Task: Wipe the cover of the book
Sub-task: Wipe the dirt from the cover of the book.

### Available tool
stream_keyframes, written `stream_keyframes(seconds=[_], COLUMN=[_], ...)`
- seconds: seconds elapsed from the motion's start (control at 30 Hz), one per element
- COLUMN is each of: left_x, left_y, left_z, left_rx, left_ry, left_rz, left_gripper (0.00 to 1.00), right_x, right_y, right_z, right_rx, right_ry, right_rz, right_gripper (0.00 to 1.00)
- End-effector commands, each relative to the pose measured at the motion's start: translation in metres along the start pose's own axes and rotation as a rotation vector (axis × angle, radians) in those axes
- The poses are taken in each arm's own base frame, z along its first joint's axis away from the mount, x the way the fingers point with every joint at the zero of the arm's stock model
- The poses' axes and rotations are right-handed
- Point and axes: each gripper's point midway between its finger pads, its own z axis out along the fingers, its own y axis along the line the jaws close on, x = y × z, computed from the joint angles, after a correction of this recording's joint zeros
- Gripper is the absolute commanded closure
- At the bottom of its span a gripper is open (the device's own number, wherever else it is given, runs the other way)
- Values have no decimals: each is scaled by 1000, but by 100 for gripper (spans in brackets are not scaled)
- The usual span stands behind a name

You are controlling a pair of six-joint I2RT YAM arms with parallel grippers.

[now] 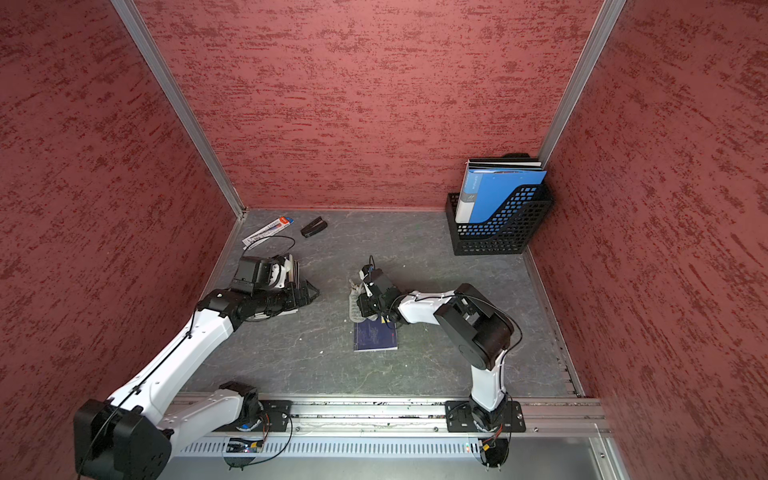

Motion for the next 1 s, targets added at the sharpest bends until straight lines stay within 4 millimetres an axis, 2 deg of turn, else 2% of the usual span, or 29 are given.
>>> stream_keyframes(seconds=[0.0, 0.2, 0.43, 0.7, 0.97], left_x=[-4, -5, -9, -9, -11], left_y=[1, 1, -1, 0, -1], left_z=[-6, -3, 0, 2, 4], left_rx=[-8, -6, -1, -8, -3], left_ry=[-24, -21, -19, -14, -8], left_rz=[12, 11, 13, 12, 8], left_gripper=[0, 0, 0, 0, 0], right_x=[56, 68, 102, 138, 164], right_y=[-37, -30, 3, 17, 27], right_z=[11, 1, -21, -49, -58], right_rx=[135, 99, 23, -13, -29], right_ry=[202, 218, 255, 291, 333], right_rz=[-22, -24, -88, -88, -118], right_gripper=[72, 72, 72, 72, 72])
